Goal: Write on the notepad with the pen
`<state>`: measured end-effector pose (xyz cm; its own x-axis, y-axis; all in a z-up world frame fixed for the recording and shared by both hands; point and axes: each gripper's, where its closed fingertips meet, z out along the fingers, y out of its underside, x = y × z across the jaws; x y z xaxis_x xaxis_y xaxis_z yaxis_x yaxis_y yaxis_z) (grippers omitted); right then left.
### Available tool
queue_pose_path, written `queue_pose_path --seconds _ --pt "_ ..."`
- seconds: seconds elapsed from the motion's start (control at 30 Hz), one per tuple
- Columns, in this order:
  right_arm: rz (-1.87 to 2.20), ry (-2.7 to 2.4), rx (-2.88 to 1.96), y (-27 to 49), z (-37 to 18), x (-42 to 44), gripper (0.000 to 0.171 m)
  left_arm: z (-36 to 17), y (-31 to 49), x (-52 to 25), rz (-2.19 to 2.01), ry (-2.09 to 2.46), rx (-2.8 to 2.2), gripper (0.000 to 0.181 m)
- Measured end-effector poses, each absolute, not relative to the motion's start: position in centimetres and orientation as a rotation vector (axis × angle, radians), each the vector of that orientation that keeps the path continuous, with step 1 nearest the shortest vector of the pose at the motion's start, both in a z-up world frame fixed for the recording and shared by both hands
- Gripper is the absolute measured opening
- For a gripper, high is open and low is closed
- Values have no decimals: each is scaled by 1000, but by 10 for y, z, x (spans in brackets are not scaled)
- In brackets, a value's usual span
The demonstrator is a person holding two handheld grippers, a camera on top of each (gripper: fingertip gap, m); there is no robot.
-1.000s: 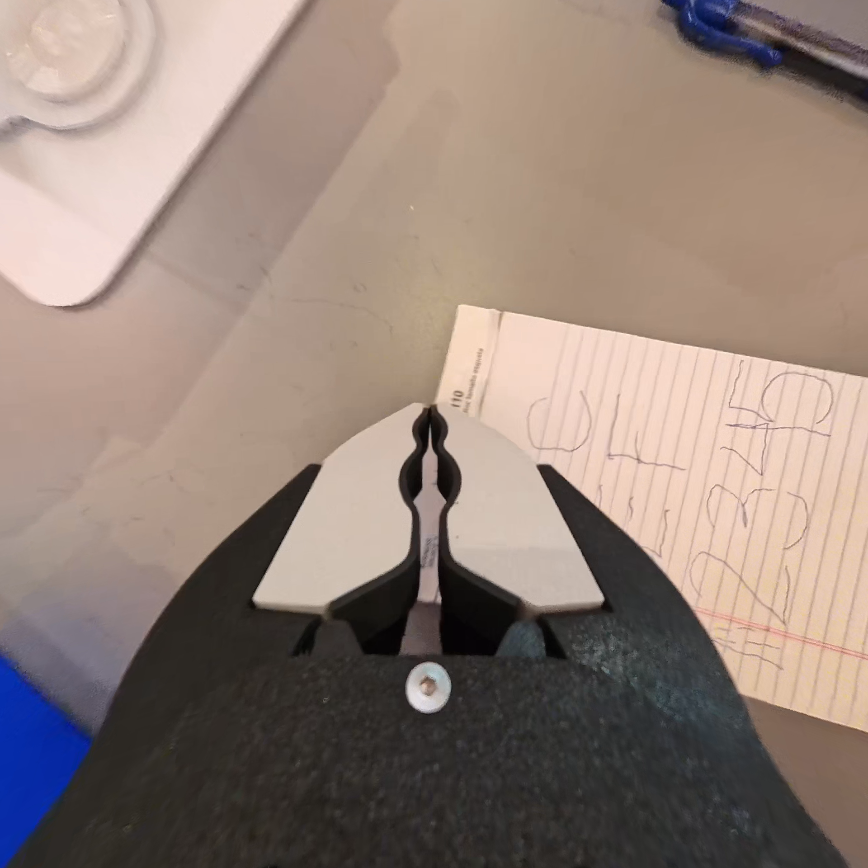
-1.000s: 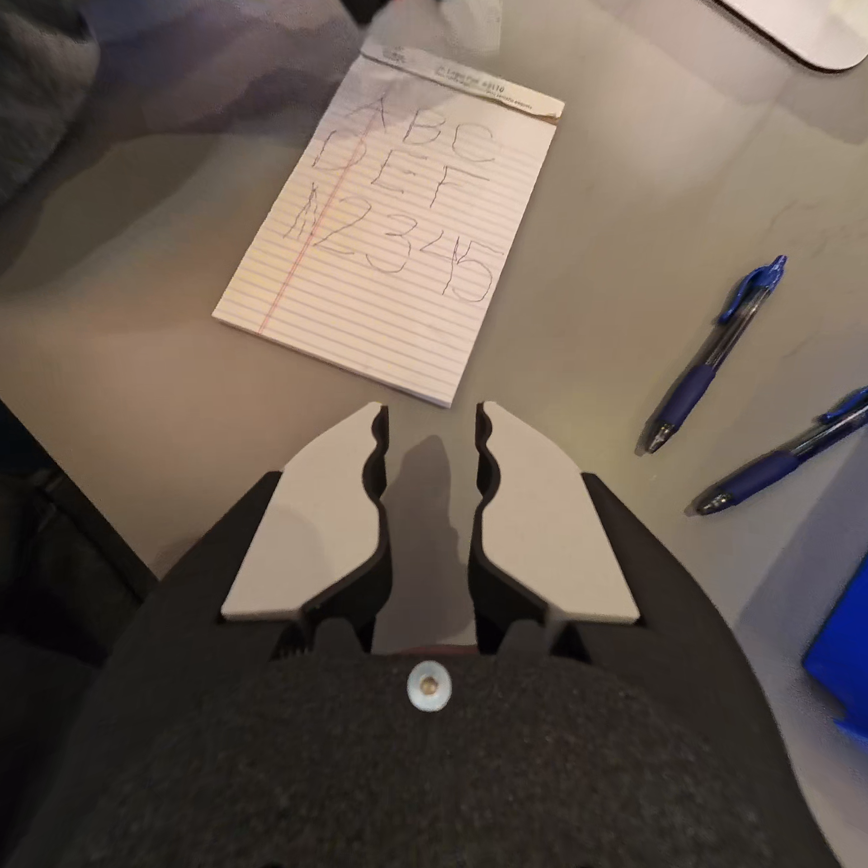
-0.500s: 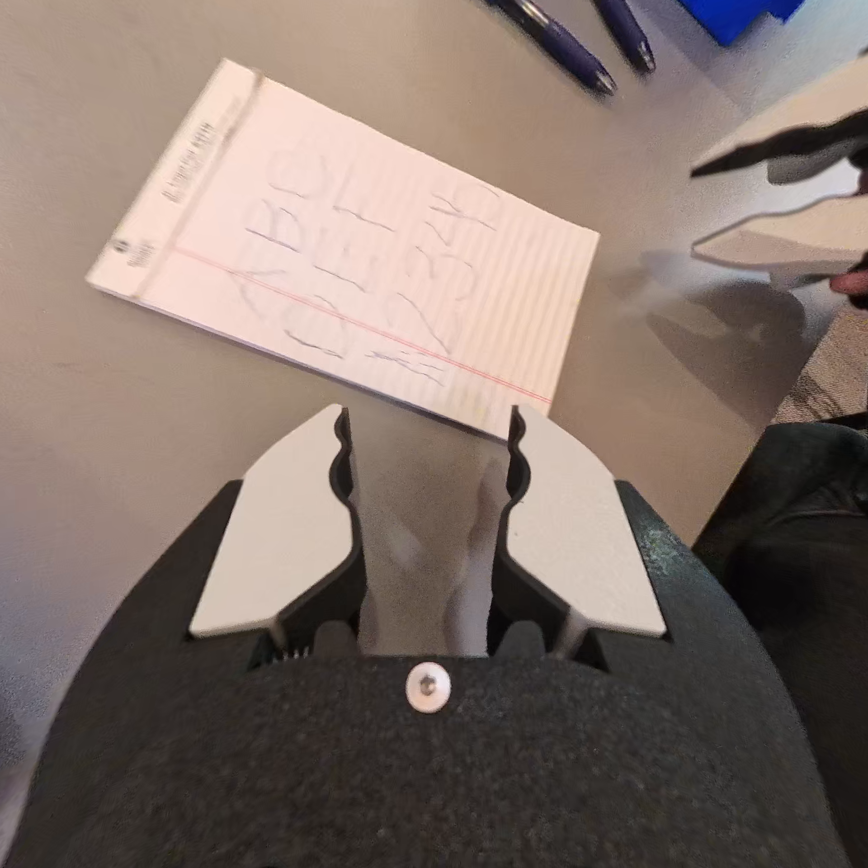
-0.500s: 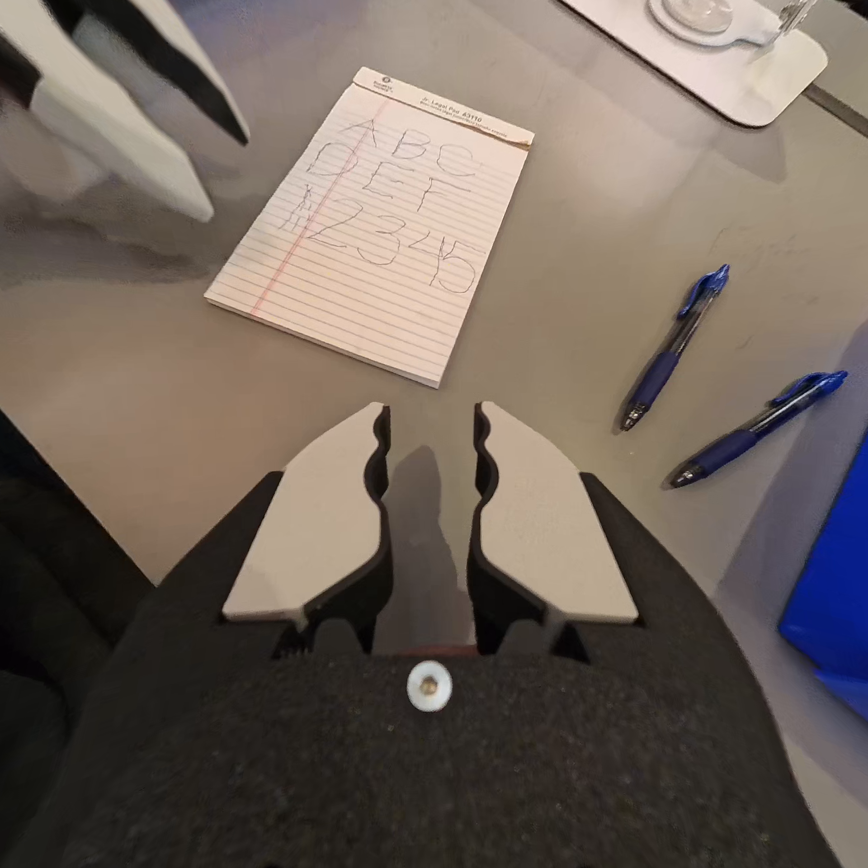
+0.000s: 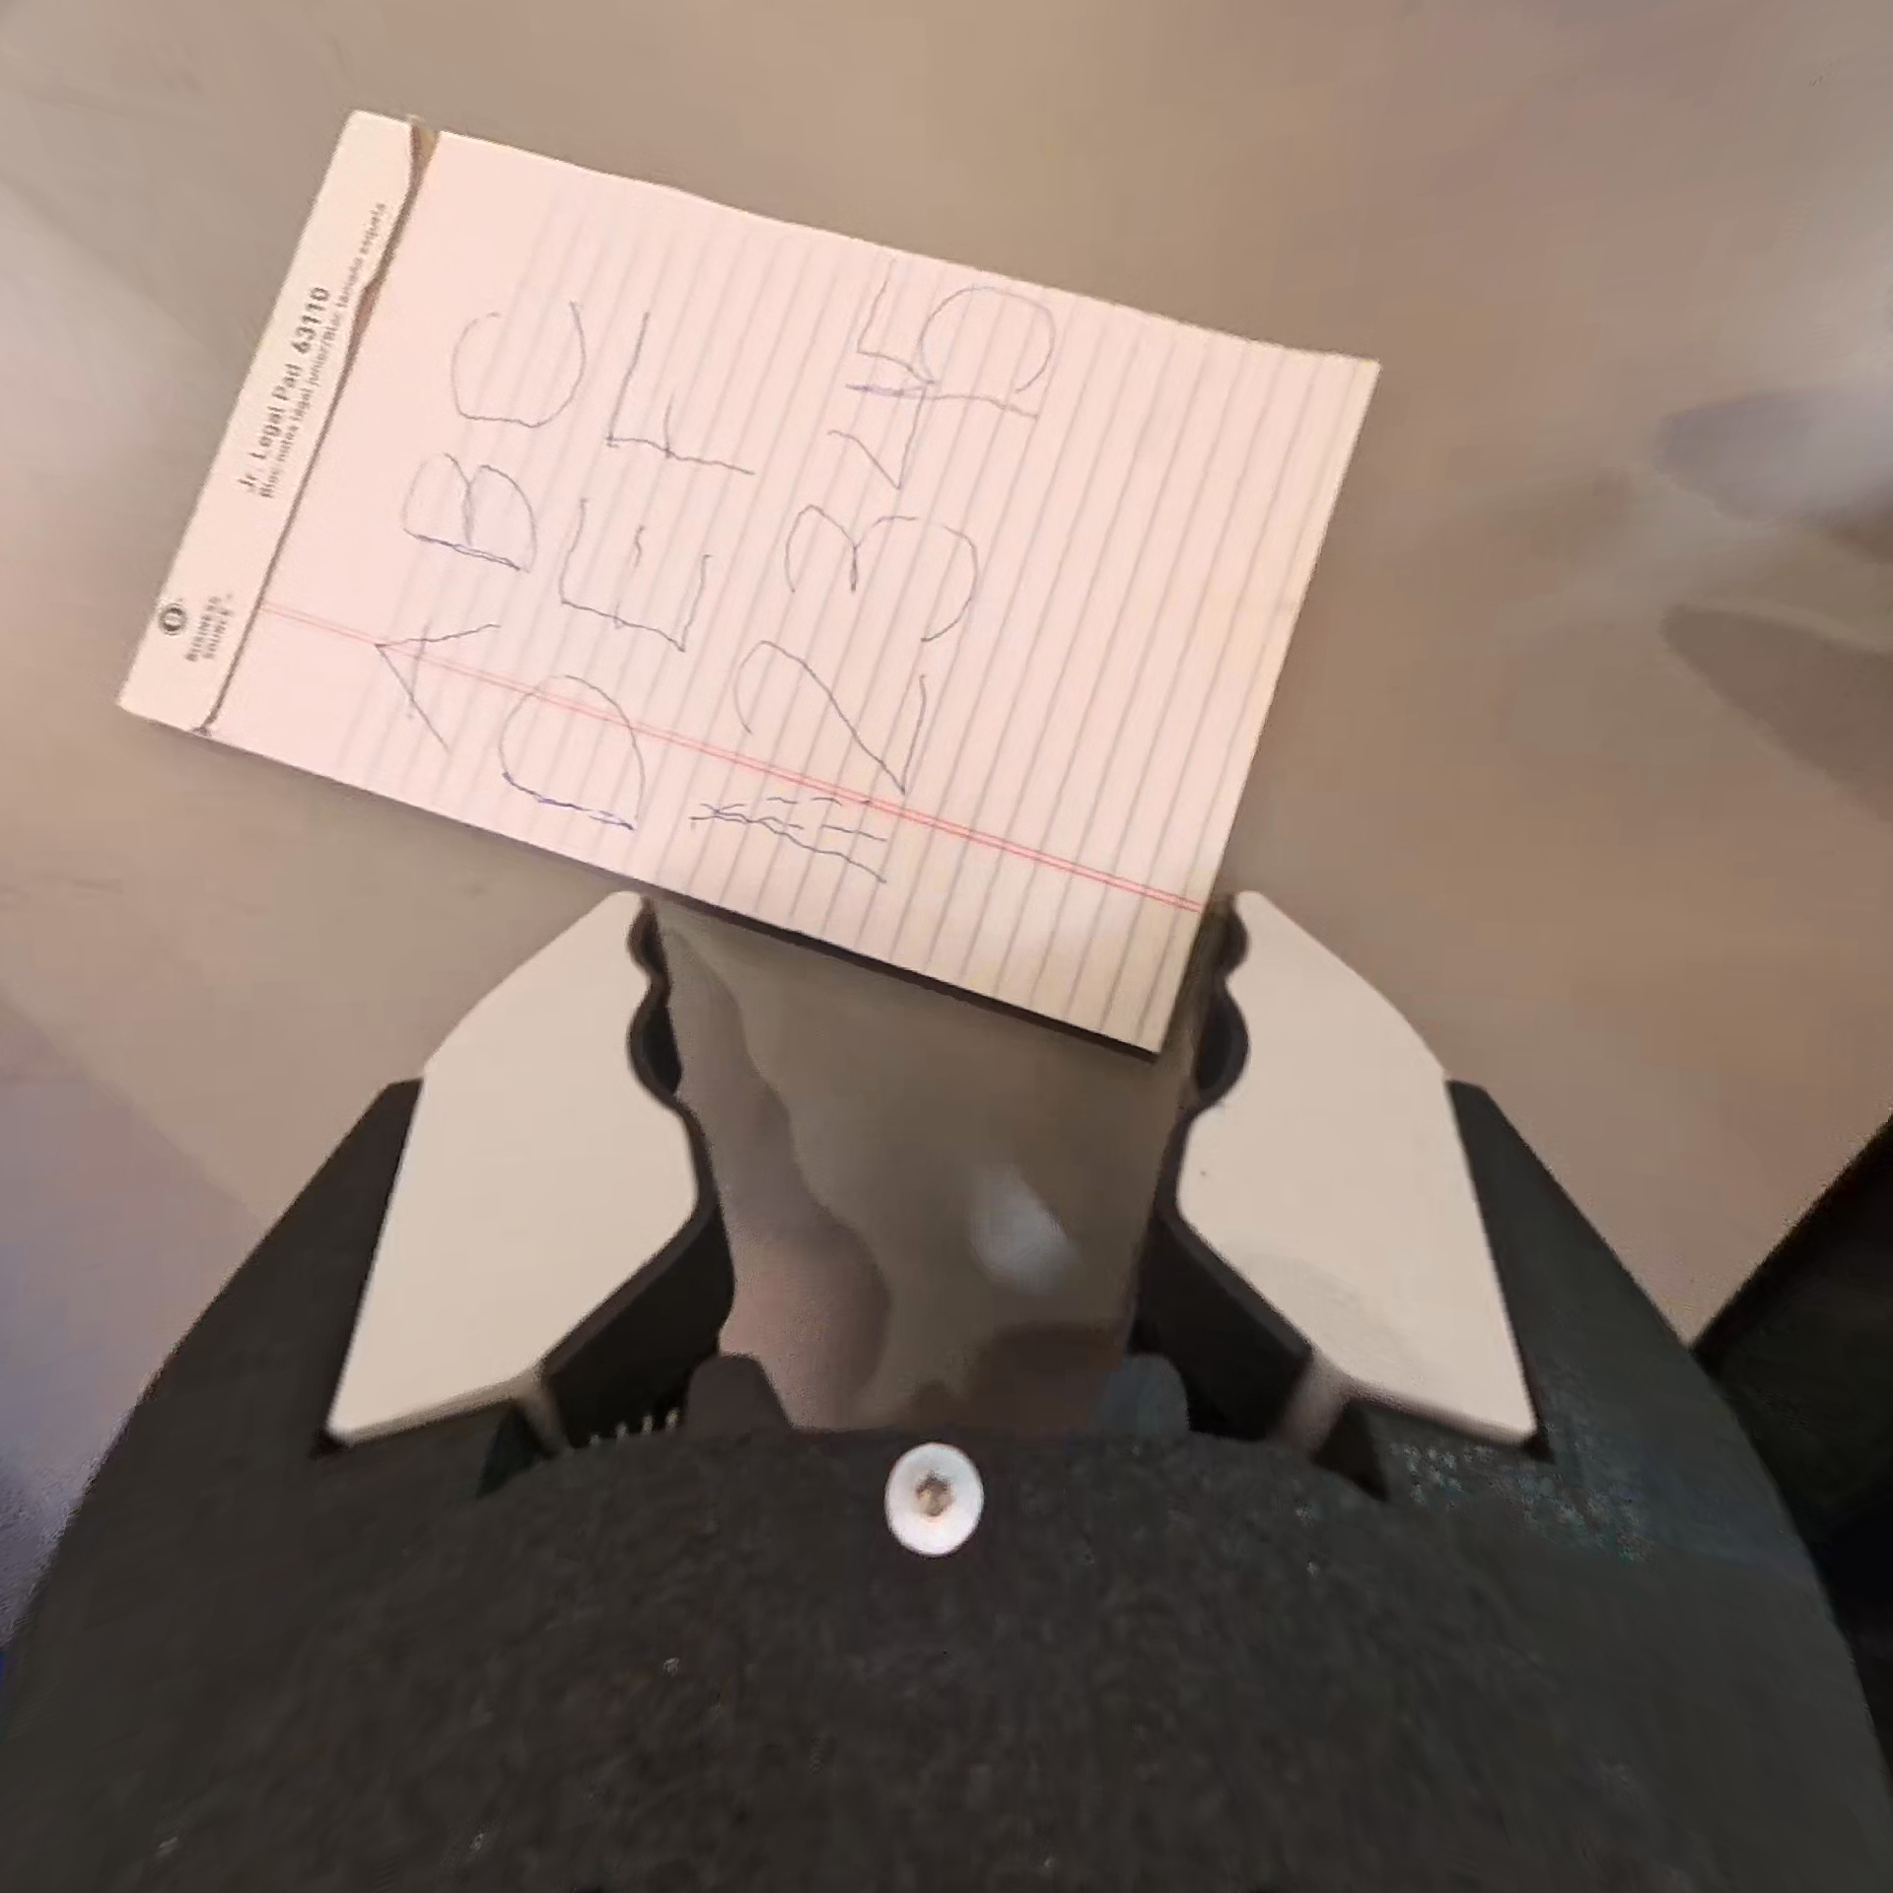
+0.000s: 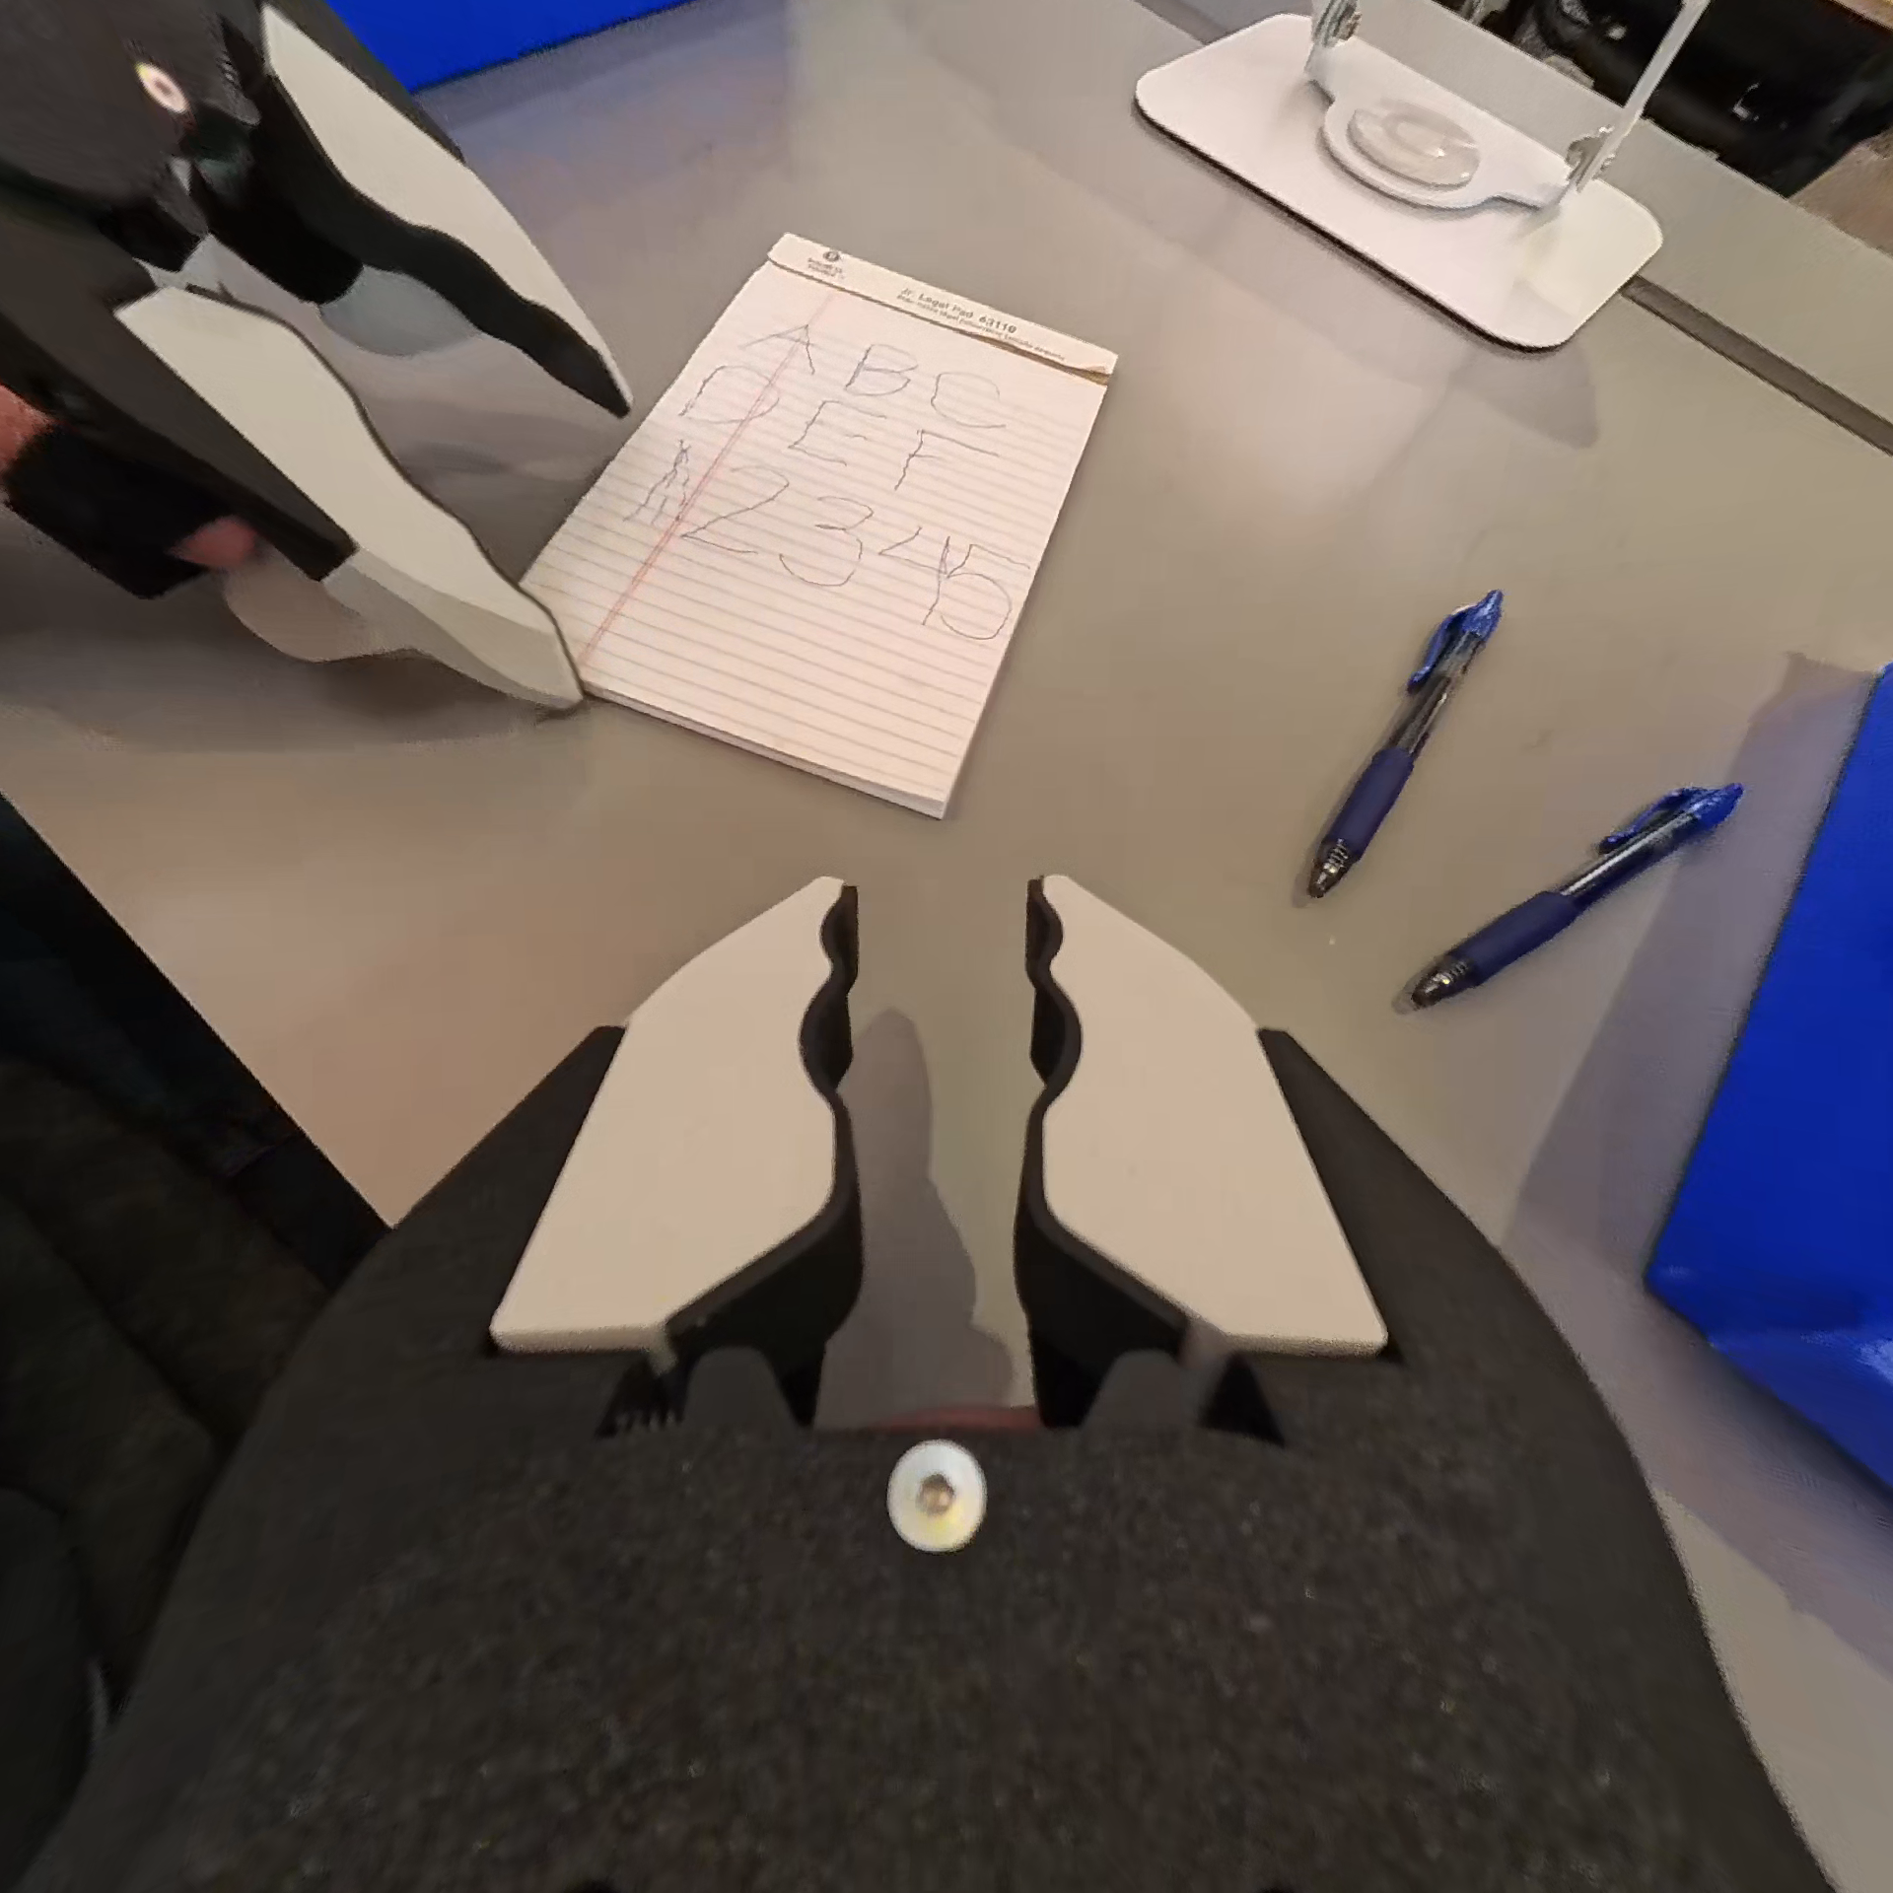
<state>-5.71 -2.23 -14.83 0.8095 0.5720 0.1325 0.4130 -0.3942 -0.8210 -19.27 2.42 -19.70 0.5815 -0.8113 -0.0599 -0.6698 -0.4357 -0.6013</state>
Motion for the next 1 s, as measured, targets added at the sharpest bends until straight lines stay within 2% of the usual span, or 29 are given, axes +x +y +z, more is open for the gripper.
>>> queue_pose_path --seconds 0.23,0.33,0.5,0.53,0.57,0.6,0.8,1.0 --pt "214 -706 -2039 -22 -144 -51 31 -193 54 -204 -246 1101 -2225 89" --pt "220 -703 -2036 -25 -143 -49 31 -173 51 -198 -384 1090 -2209 88" --pt "256 -655 -2033 -32 -143 -43 30 -104 64 -214 -574 1062 -2121 57" --pt "281 -645 -2031 -32 -143 -44 30 -94 78 -217 -556 1047 -2123 45" --pt "306 -636 -2028 -33 -144 -46 30 -84 99 -219 -507 1016 -2117 26" --pt "328 -631 -2025 -33 -144 -48 30 -79 119 -215 -482 1020 -2104 22" --pt "342 -663 -1993 -30 -134 -61 29 -144 206 -187 -273 1319 -2376 0" --pt "342 -667 -2026 -34 -141 -61 29 -170 219 -178 -237 1515 -2362 0"
